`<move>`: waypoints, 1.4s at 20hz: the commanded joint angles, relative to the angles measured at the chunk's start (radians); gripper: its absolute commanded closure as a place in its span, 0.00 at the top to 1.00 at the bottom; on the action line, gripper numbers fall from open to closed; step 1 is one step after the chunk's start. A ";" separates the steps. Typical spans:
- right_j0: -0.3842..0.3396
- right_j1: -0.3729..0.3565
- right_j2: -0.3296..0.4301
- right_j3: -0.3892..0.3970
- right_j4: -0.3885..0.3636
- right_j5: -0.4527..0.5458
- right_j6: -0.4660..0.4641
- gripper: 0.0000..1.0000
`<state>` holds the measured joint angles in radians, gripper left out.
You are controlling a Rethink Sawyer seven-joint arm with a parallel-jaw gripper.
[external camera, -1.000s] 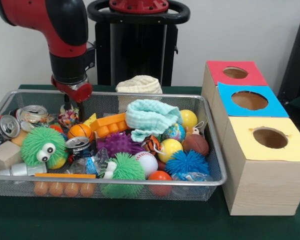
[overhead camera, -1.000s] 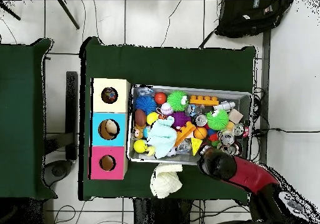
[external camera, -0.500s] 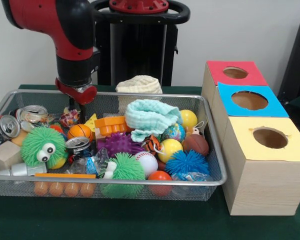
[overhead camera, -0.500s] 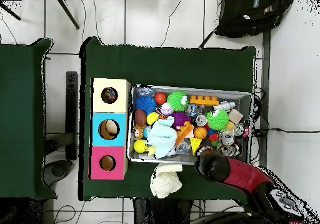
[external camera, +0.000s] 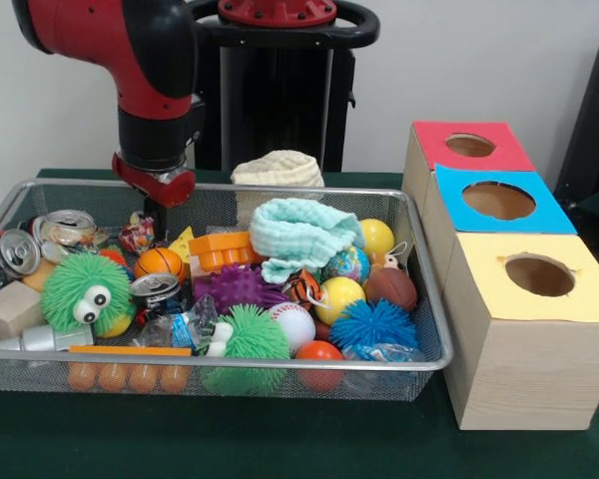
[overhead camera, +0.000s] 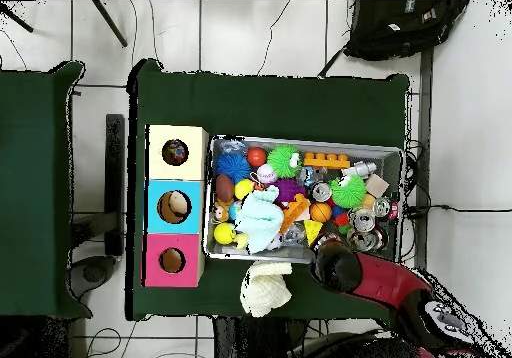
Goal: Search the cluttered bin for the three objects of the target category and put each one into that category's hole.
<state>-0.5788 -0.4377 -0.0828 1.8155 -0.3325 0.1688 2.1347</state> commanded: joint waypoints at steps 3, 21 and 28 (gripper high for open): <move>0.028 -0.046 0.033 -0.003 0.041 0.113 0.072 0.00; 0.048 -0.195 0.081 -0.059 0.142 0.172 0.105 0.00; 0.094 -0.182 0.089 -0.094 0.208 0.171 0.125 0.00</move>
<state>-0.5139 -0.6183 -0.0832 1.8073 -0.2003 0.2479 2.1347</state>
